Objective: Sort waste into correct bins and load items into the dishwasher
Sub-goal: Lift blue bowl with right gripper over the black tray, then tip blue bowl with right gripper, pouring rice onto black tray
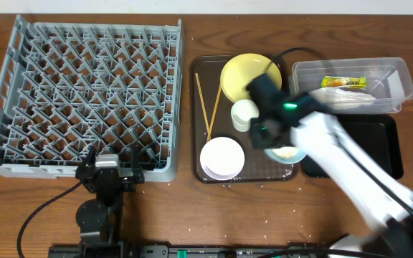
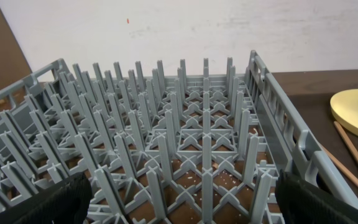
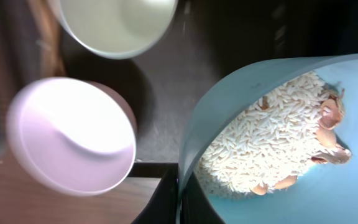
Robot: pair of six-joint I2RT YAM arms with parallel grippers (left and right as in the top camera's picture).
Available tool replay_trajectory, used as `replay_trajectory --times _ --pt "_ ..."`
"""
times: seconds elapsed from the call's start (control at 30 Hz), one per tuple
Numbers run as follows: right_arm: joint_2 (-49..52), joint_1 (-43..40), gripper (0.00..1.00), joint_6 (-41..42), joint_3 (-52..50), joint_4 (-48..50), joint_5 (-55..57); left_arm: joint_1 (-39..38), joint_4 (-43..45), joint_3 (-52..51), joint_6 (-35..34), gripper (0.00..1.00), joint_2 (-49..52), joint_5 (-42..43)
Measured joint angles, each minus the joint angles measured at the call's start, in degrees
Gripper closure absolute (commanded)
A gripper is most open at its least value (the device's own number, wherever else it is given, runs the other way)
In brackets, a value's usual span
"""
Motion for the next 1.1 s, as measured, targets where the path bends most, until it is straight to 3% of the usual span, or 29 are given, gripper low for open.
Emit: replay_trajectory --times 0.2,0.33,0.57,0.83,1.1 --pt "-12.0 -12.5 0.99 -6.6 -0.8 0.7 -3.5 0.0 0.0 0.0 0.0 0.05 0.0 0.0" --pt "-15.6 -25.4 0.99 -14.4 -8.1 7.1 -13.8 0.0 0.0 0.0 0.0 0.05 0.0 0.0" --pt "-15.8 -43.6 0.99 -23.7 -21.7 17.1 -32.1 0.0 0.0 0.0 0.0 0.05 0.0 0.0" --pt "-15.8 -56.2 0.99 -28.6 -34.1 31.6 -54.6 0.0 0.0 0.0 0.0 0.05 0.0 0.0" --pt "-13.7 -67.2 0.99 -29.4 -39.2 38.2 -72.6 0.0 0.0 0.0 0.0 0.05 0.0 0.0"
